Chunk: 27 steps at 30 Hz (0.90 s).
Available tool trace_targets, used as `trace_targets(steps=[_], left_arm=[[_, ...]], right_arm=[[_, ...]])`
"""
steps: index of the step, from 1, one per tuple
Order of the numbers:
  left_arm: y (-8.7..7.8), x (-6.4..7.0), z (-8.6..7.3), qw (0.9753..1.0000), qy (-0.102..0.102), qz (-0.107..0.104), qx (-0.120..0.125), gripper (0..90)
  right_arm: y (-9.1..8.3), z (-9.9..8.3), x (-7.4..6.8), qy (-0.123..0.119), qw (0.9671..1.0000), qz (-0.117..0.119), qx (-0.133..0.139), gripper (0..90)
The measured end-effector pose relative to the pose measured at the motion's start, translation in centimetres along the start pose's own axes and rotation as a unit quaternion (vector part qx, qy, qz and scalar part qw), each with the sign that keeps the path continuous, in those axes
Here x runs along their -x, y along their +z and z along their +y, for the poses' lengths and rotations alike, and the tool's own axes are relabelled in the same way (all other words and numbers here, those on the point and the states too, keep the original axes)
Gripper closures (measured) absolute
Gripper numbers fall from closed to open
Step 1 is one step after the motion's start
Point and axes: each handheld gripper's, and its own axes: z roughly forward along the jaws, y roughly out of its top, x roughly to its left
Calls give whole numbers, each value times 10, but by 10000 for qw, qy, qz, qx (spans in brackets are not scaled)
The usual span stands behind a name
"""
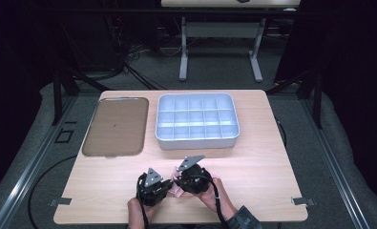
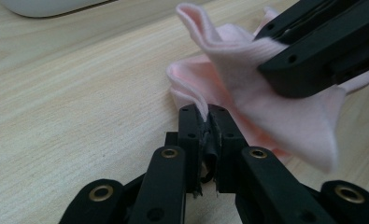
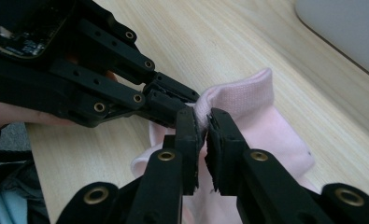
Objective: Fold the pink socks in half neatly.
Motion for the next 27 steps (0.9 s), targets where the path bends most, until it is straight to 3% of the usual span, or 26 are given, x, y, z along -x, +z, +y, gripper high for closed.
trace_targets(steps=[1, 3, 4, 7, 10, 12, 15, 17, 20, 24, 27], left_arm=[[0, 0, 0, 10000, -3, -3, -1, 840], [0, 0, 0, 10000, -7, -1, 1, 840], [0, 0, 0, 10000, -5, 2, 1, 839], [0, 0, 0, 10000, 4, 6, 2, 839], [0, 1, 0, 10000, 5, 44, 2, 837], [0, 1, 0, 10000, 8, 49, 4, 836], [0, 1, 0, 10000, 10, 67, 5, 829], [0, 1, 0, 10000, 10, 60, 7, 821], [0, 1, 0, 10000, 8, 69, 0, 783], [0, -1, 0, 10000, -51, 9, -1, 739], [0, -2, 0, 10000, -88, -22, 29, 721]], right_arm=[[2, 0, 0, -2, 10000, 81, -51, 678], [3, -1, 0, 46, 9999, 158, 5, 616], [0, -2, 2, 3, 9998, 209, -60, 601], [-13, -9, 8, 119, 9994, 239, 202, 582], [-29, -18, 17, 292, 9986, 79, 431, 574], [-34, -26, 26, 423, 9982, 0, 416, 579], [-31, -38, 33, 574, 9976, -337, 203, 582], [-26, -44, 33, 575, 9974, -413, 111, 571], [-16, -46, 28, 445, 9979, -459, 44, 519], [-4, -45, 22, 152, 9969, -731, -257, 508], [-3, -47, 23, 220, 9971, -709, -175, 506]])
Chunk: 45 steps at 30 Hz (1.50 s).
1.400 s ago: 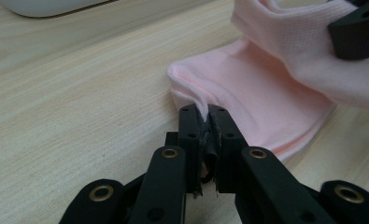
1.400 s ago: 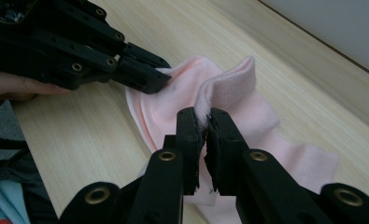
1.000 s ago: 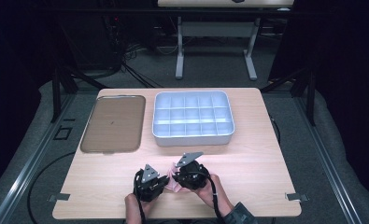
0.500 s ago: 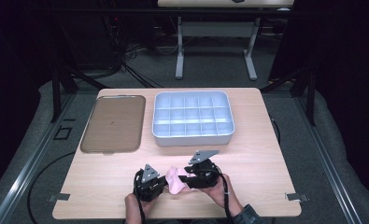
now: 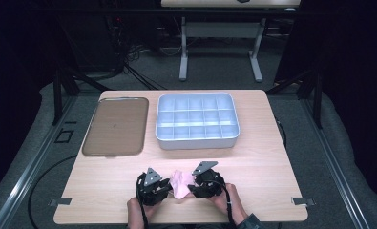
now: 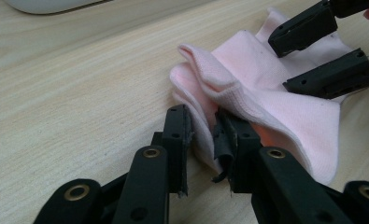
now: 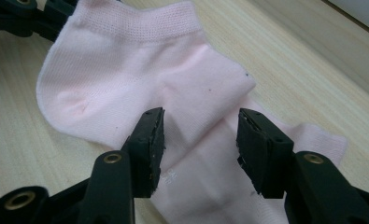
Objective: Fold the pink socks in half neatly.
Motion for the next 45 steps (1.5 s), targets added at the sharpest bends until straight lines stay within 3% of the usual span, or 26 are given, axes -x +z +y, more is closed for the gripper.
trace_targets(steps=[4, 8, 10, 13, 17, 20, 23, 29, 32, 34, 37, 39, 40, 41, 45], left_arm=[[-7, -6, -1, 9995, -237, -140, 158, 693], [-23, -15, 2, 9985, -399, -82, 360, 684], [-32, -15, 7, 9979, -396, -70, 502, 684], [-38, -8, 18, 9980, -206, -128, 583, 686], [-25, 4, 27, 9993, 105, -139, 340, 684], [-13, 3, 22, 9999, 147, -55, 27, 683], [-6, 0, 13, 9999, 16, -19, -156, 682], [-3, -2, 4, 9998, -51, -116, -140, 711], [-3, -2, 0, 9998, -102, -162, -12, 753], [-3, -1, -1, 9999, -60, -130, 14, 760], [-3, 0, -2, 9999, -76, -94, 36, 772], [-2, 0, -2, 9999, -62, -106, 40, 776], [-3, 1, -2, 10000, -16, -83, 27, 779], [-2, 2, -2, 10000, 28, -51, 45, 779], [-3, 2, -2, 10000, 23, -34, 45, 779]], right_arm=[[0, -1, 2, 1, 10000, 47, -26, 505], [-2, -1, 4, -36, 10000, 20, -81, 498], [-2, -1, 4, -56, 10000, 14, -75, 497], [-2, -1, 5, -64, 9999, 8, -103, 485], [-1, 0, 4, -123, 9999, -27, -98, 480], [-2, 1, 4, -172, 9997, -45, -141, 479], [-2, -1, 6, -109, 9999, -9, -80, 476], [-1, -2, 8, -63, 10000, 36, -35, 464], [-2, -3, 9, -43, 10000, 45, -28, 458], [-5, -5, 11, 57, 9999, 141, 53, 457], [-24, -13, 22, 357, 9985, 160, 395, 463], [-41, -23, 35, 771, 9957, -115, 503, 494], [-54, -28, 42, 922, 9949, -374, 183, 510], [-54, -35, 47, 1169, 9913, -308, 527, 513], [-52, -44, 55, 1367, 9884, -635, 207, 516]])
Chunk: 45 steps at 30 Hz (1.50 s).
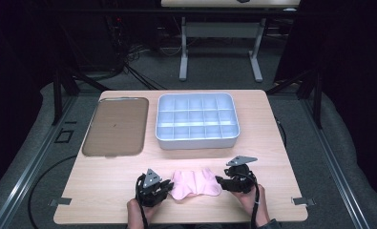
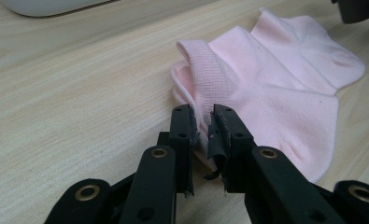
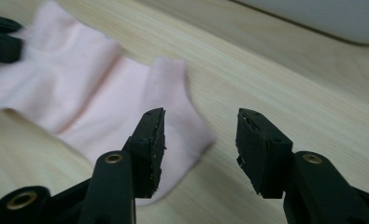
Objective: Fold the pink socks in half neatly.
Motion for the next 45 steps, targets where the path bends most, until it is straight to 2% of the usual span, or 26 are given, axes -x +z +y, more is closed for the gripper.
trace_targets(steps=[2, 4, 7, 12, 14, 18, 20, 21, 24, 25, 26, 29, 35, 40, 43, 45], left_arm=[[0, 0, 0, 10000, 0, 10, 0, 779], [0, 0, 0, 10000, -35, -5, 5, 780], [0, 0, 0, 10000, -12, 1, 1, 780], [0, 0, 0, 10000, 5, 13, 4, 781], [1, 0, 0, 10000, -14, 10, -3, 782], [0, 1, 0, 10000, 13, 54, -6, 788], [1, 1, 1, 10000, 49, 59, 8, 796], [1, 1, 1, 10000, 75, 40, -11, 801], [1, 1, 1, 10000, 68, 63, -7, 804], [1, 2, 1, 9999, 53, 88, -9, 805], [2, 2, 1, 9999, 53, 91, -8, 807], [2, 1, 2, 10000, 3, 33, -2, 810], [2, 1, 2, 10000, 51, 70, -3, 810], [2, 1, 2, 10000, 7, 48, 2, 811], [2, 1, 1, 10000, 5, 53, 5, 810], [2, 0, 2, 10000, 15, 36, -9, 810]], right_arm=[[6, -1, 3, 47, 10000, -13, -46, 541], [12, 0, 3, 8, 9996, -74, -263, 552], [15, -1, 1, -28, 9998, 13, -192, 606], [16, -2, -6, -231, 9996, 37, -152, 764], [16, -3, -7, -229, 9996, 135, -123, 815], [15, -3, -8, -232, 9995, 146, -186, 838], [12, -1, -6, -151, 9993, 281, -217, 840], [9, 0, -6, -107, 9995, 248, -130, 841], [-7, 6, -11, -179, 9995, 263, 90, 842], [-11, 9, -14, -195, 9997, 113, 89, 841], [-13, 12, -16, -252, 9993, 266, 97, 842], [-20, 25, -28, -507, 9981, 321, 148, 841], [-23, 40, -57, -868, 9942, 610, 188, 842], [-14, 45, -73, -1054, 9915, 753, 90, 842], [-9, 50, -78, -1077, 9899, 915, 117, 841], [-4, 53, -83, -1093, 9890, 997, 32, 842]])
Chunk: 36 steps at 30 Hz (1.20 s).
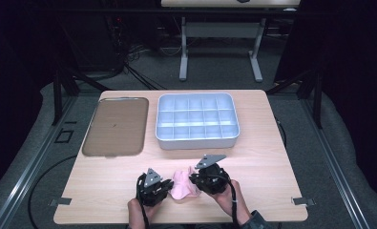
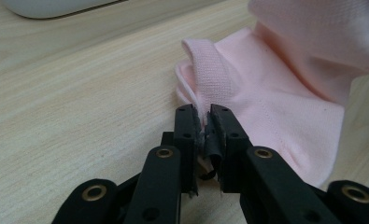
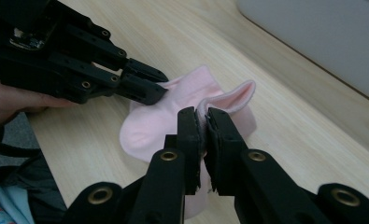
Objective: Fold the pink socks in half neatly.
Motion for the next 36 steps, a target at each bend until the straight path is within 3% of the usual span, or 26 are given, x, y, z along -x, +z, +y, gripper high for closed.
trace_targets(steps=[7, 16, 21, 31, 36], left_arm=[[0, -2, 0, 9999, -96, -81, -19, 811], [0, 0, 0, 10000, -20, -7, 5, 810], [0, -1, 0, 10000, -54, -45, -6, 811], [1, -2, 0, 9999, -96, -68, -5, 811], [1, -2, 0, 9999, -96, -69, -4, 811]], right_arm=[[27, 11, -11, -236, 9993, 263, -123, 841], [49, 10, -9, -100, 9990, 411, -148, 841], [51, 7, -4, 65, 9987, 505, -21, 839], [50, 8, 1, 125, 9980, 625, -20, 826], [43, 12, 0, 80, 9956, 929, 120, 644]])
